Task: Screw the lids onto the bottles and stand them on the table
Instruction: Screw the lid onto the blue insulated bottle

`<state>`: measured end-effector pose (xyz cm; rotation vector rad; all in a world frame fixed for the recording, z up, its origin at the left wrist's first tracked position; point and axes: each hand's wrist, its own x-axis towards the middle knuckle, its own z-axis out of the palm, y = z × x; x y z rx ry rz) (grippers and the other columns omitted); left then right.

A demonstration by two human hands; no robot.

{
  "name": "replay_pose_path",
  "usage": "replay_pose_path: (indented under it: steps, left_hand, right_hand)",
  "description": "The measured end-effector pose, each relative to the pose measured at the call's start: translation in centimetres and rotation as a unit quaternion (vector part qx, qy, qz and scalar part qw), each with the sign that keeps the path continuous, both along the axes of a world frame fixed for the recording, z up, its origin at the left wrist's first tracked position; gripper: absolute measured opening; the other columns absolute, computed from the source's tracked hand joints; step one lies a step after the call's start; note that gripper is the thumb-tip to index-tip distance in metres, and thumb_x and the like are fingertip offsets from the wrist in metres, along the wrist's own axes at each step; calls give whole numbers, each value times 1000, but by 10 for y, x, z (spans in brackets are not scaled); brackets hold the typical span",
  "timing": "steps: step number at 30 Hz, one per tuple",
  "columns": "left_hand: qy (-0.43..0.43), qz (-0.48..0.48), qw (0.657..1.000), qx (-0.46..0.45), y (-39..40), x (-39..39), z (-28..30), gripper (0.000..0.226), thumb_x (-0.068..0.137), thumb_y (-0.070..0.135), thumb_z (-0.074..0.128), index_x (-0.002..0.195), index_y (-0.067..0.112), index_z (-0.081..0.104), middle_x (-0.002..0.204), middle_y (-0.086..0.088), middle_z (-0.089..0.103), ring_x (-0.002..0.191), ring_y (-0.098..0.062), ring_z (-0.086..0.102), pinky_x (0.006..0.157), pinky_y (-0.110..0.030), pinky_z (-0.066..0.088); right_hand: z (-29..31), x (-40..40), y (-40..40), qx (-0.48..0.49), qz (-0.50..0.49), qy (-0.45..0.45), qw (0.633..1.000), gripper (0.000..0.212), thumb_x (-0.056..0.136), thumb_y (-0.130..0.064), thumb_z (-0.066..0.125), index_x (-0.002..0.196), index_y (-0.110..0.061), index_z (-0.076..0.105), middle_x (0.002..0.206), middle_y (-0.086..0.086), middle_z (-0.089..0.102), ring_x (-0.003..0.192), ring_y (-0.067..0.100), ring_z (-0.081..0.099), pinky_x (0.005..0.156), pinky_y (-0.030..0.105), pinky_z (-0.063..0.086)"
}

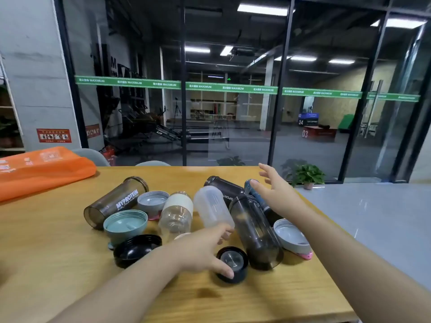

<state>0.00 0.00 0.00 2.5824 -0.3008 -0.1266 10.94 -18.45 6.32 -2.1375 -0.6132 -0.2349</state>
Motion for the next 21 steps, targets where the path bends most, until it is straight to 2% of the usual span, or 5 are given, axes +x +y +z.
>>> replay_pose_path:
  steps: [9, 12, 15, 19, 21]
  left_hand:
    - [-2, -8, 999, 51, -7, 4, -10, 89, 72, 46, 76, 143, 28, 25, 143, 8, 44, 131, -10, 41, 106, -28, 35]
    - [-4, -12, 997, 71, -3, 7, -9, 91, 70, 50, 76, 143, 32, 25, 142, 12, 44, 129, -7, 41, 100, -22, 34]
    - [-4, -10, 998, 68, 6, 9, -5, 91, 66, 52, 78, 140, 36, 27, 139, 16, 45, 127, -4, 42, 105, -27, 35]
    - [5, -24, 1000, 11, 17, 10, 8, 86, 68, 43, 81, 137, 35, 32, 132, 16, 45, 120, -1, 43, 101, -19, 36]
    - [-7, -16, 1000, -21, 24, 9, 19, 81, 68, 40, 82, 133, 40, 34, 127, 19, 47, 116, 2, 46, 99, -18, 38]
  right_hand:
    - [-10, 8, 0, -14, -25, 22, 999, 53, 95, -34, 52, 142, -18, 36, 141, 3, 46, 105, 9, 47, 84, 23, 36]
    - [-13, 13, 2, -17, -30, 31, 999, 52, 95, -36, 52, 141, -19, 36, 140, 2, 47, 106, 10, 48, 81, 22, 39]
    - [-12, 15, 1, -11, -31, 38, 999, 50, 95, -36, 51, 140, -19, 37, 137, 1, 48, 108, 12, 50, 69, 17, 41]
    - [-14, 25, 0, 16, -37, 49, 998, 45, 96, -37, 50, 136, -19, 41, 124, -3, 52, 115, 15, 51, 87, 27, 42]
    - [-15, 30, 0, 29, -39, 52, 997, 43, 96, -36, 50, 134, -19, 43, 119, -4, 53, 109, 12, 52, 86, 26, 40]
